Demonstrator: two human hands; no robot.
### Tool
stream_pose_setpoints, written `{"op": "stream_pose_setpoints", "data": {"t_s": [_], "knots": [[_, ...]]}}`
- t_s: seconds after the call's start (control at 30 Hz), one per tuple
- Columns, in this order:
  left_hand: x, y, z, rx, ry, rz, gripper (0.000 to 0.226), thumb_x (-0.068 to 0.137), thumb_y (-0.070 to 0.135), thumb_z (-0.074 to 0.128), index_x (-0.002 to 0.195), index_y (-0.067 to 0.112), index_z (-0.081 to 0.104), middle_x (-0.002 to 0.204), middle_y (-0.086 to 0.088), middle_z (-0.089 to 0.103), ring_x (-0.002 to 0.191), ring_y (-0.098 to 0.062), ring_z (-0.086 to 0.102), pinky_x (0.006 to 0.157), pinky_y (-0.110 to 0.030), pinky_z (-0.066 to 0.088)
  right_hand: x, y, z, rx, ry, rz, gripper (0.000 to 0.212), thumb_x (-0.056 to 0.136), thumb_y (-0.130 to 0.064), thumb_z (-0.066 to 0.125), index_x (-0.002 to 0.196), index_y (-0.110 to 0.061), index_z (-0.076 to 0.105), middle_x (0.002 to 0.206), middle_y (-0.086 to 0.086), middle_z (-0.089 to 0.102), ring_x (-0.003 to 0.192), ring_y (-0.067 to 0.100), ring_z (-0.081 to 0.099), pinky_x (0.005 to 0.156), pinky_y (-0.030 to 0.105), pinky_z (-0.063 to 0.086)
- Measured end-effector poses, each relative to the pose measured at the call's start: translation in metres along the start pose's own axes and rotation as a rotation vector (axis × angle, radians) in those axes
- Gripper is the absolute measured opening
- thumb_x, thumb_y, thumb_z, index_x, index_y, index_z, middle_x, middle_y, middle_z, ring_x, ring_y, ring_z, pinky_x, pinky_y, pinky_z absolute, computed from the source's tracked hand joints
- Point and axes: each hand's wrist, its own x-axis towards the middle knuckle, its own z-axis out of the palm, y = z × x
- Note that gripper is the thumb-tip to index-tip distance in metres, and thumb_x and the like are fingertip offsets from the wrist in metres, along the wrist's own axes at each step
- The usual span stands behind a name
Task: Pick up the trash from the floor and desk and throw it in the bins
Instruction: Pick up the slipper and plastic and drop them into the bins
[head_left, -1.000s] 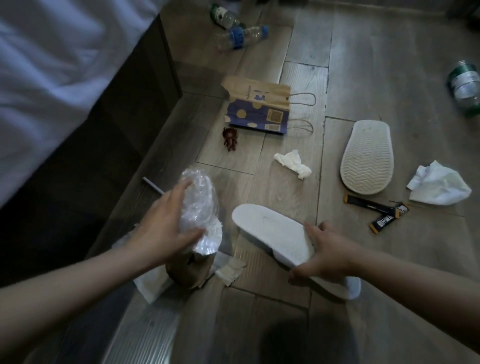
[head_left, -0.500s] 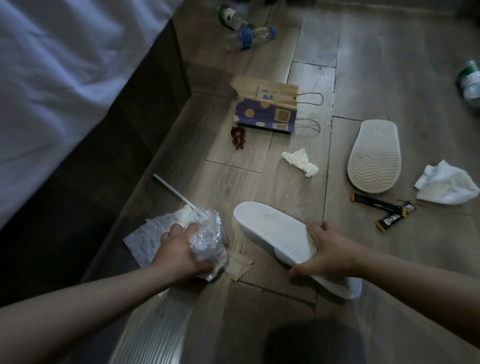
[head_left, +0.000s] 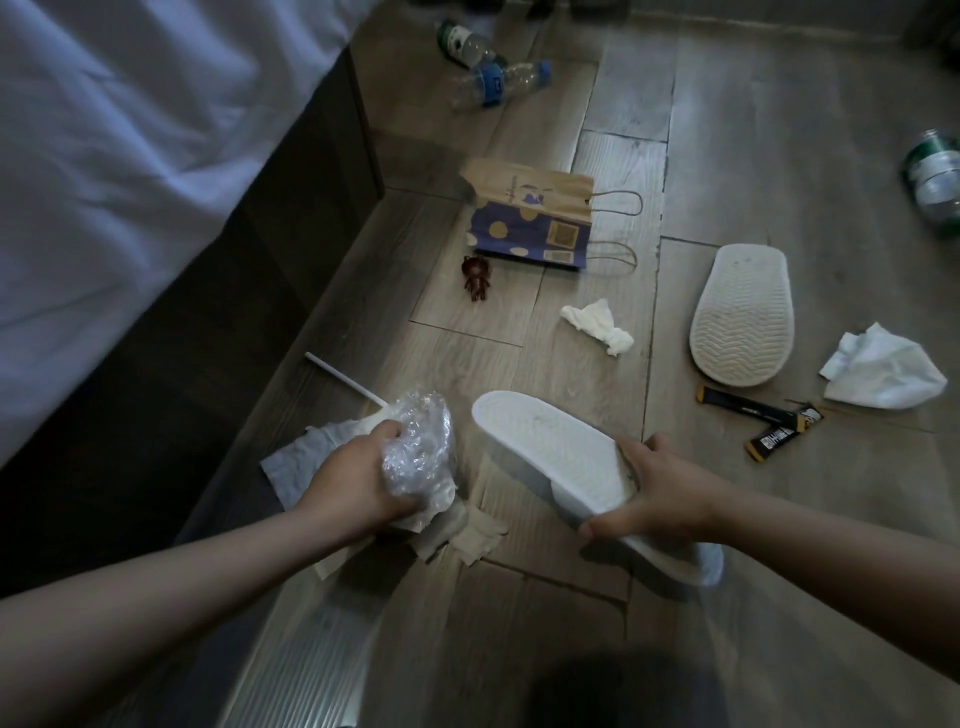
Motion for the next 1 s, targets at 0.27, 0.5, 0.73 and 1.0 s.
{"op": "stream_pose_setpoints", "data": {"t_s": [0.27,0.5,0.73,1.0], "knots": [[-0.005,0.004,-0.006,-0.264,-0.41,-0.118,0.126,0.043,0.09,0.059,0.147,0.028,0.027,0.144,0.01,0.036,0.126,-0.009,0.041,0.103,-0.028,0.04,-0.004,0.002,-0.003,0.012,0.006,0.034,0.119,0.053,-0.072,0.075,0.148,-0.032,0.014,0.13,0.001,0.028,0.117,0.021,0.039,0.096,0.036,0.044],[0.005,0.013,-0.001,-0.353,-0.423,-0.272,0.095,0.065,0.077,0.058,0.14,0.022,0.04,0.144,0.001,0.04,0.122,-0.017,0.045,0.098,-0.035,0.04,-0.001,0.005,-0.005,0.002,0.021,0.045,0.117,0.055,-0.071,0.075,0.147,-0.03,0.018,0.128,0.001,0.03,0.115,0.022,0.039,0.093,0.035,0.042],[-0.001,0.013,0.026,0.103,-0.27,-0.221,0.094,0.057,0.063,0.077,0.136,0.04,0.032,0.149,-0.006,0.019,0.134,-0.033,0.027,0.107,-0.039,0.034,0.004,0.01,-0.001,0.007,0.018,0.041,0.118,0.055,-0.072,0.075,0.148,-0.03,0.015,0.132,0.003,0.029,0.116,0.021,0.038,0.094,0.035,0.041],[-0.007,0.003,0.038,0.2,-0.121,-0.091,0.091,0.05,0.054,0.077,0.128,0.039,0.031,0.123,0.003,0.032,0.112,-0.023,0.031,0.082,-0.03,0.036,0.011,0.014,0.004,0.008,0.014,0.03,0.12,0.051,-0.075,0.073,0.147,-0.032,0.015,0.128,0.001,0.028,0.107,0.016,0.035,0.093,0.034,0.042]]}}
